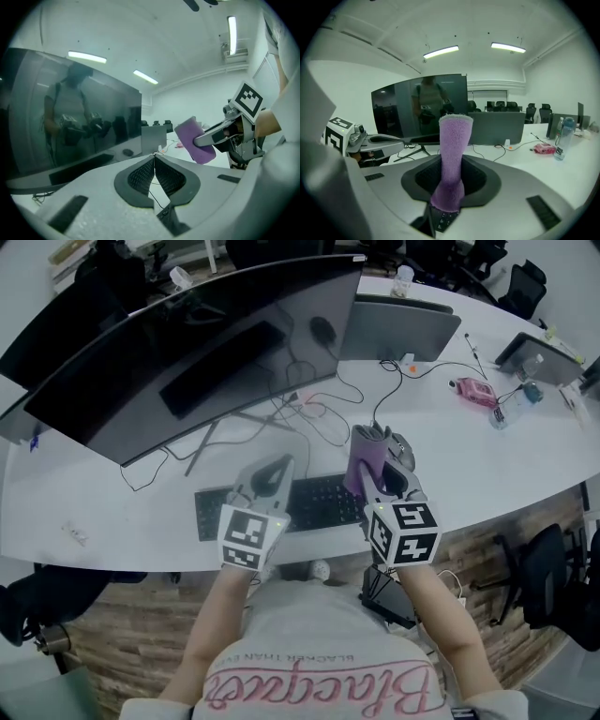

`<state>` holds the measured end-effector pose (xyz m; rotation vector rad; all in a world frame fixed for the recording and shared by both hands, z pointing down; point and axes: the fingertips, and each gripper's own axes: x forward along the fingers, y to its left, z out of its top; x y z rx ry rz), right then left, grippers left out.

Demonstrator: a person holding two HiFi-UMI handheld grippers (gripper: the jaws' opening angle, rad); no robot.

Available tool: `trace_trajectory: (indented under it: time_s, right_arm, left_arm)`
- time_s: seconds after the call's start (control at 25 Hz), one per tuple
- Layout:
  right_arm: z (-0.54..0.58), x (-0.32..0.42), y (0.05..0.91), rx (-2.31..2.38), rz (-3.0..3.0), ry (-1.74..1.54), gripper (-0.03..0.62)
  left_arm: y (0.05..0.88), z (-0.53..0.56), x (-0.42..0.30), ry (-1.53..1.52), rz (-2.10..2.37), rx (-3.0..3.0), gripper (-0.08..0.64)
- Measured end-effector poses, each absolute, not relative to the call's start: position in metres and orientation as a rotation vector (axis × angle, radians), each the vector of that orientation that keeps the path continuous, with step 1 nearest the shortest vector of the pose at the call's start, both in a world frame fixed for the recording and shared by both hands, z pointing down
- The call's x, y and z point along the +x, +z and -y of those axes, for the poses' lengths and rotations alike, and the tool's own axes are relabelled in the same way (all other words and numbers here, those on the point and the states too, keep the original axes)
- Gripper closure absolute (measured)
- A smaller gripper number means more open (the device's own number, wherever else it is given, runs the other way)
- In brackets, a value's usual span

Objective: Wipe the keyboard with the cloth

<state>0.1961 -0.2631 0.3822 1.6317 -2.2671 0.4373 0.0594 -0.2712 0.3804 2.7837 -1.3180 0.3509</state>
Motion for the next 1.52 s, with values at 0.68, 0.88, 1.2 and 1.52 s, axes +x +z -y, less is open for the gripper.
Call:
trace_trajectory:
  time_s: [0.68,0.88,1.2,1.52]
  right_arm:
    - [0.26,0.075,0.273,1.481,2.655,0.009,0.5]
    - [0.25,0.052,0.259,1.428,2.728,-0.061,0.5]
    - [0.242,0.035,0.247,1.4,2.773,-0.134,0.5]
    - [0.243,0.029,0.252,1.382,2.763,-0.123,0.502]
  left_arm:
    - [0.276,0.266,0.001,0.076,1.59,2.85,0.555]
    - [0.259,0.259,-0.011,-0.002,1.621,2.845,0.555]
    - [0.246,0.251,-0.025,-0.064,1.677,2.825,0.555]
    - [0.243,0.25,-0.026,-0.077,1.672,2.832,0.555]
